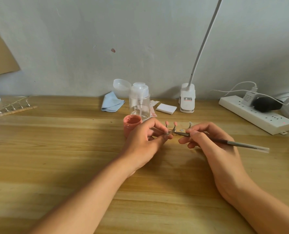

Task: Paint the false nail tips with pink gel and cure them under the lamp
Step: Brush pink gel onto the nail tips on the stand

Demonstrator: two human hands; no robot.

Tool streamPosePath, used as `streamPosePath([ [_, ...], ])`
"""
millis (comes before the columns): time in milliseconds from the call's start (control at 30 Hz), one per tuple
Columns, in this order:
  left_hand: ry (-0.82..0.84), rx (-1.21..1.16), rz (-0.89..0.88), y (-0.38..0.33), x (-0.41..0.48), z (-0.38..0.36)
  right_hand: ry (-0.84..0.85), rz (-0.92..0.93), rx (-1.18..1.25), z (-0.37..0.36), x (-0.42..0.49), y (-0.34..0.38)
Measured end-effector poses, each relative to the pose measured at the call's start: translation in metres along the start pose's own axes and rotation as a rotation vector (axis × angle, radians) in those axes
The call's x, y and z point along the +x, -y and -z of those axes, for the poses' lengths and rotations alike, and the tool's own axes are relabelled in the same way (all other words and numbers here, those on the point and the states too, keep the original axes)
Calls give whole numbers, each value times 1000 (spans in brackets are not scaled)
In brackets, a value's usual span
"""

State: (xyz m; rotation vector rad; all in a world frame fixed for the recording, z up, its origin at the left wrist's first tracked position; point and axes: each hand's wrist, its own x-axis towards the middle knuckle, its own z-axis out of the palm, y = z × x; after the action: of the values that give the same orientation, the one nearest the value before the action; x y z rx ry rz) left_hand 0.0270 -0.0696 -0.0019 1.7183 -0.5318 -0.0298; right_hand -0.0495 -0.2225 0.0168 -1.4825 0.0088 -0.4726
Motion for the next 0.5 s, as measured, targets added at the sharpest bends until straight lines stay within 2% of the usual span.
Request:
streamPosePath([
  [500,-9,-10,22,-3,-2,0,55,20,3,-1,-1,0],
])
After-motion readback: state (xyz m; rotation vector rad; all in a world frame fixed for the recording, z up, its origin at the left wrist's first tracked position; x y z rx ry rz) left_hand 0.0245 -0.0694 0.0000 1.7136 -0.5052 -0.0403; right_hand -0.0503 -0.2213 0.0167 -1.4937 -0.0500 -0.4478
